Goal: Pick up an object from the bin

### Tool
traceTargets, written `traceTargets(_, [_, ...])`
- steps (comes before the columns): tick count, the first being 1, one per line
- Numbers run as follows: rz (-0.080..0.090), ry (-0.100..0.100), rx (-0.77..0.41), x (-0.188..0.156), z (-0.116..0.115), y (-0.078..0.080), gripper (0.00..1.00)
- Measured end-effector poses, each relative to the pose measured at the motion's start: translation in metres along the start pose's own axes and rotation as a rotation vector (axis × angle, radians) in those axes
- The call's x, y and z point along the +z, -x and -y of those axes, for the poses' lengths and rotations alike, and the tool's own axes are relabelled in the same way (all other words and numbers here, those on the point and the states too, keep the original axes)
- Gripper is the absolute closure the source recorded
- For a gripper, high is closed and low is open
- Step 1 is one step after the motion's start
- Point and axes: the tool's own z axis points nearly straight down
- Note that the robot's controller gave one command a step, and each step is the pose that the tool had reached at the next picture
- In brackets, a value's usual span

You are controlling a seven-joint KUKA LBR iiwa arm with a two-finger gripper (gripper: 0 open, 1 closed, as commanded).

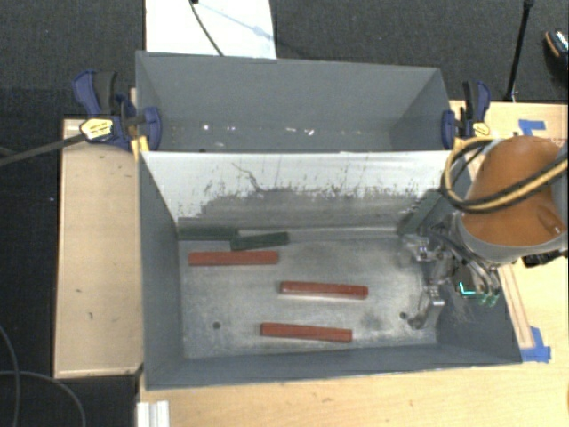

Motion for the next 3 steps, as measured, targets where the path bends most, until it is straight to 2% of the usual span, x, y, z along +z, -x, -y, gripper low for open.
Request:
traceTargets(1, [0.002, 0.005, 0.035, 0.077, -0.082, 0.028, 0.0])
traceTargets(2, [0.012, 0.004, 0.063, 0.041, -0.132, 0.034, 0.0])
traceTargets(3, [0.004, 0.0, 0.168, 0.043, -0.122, 0.03, 0.0])
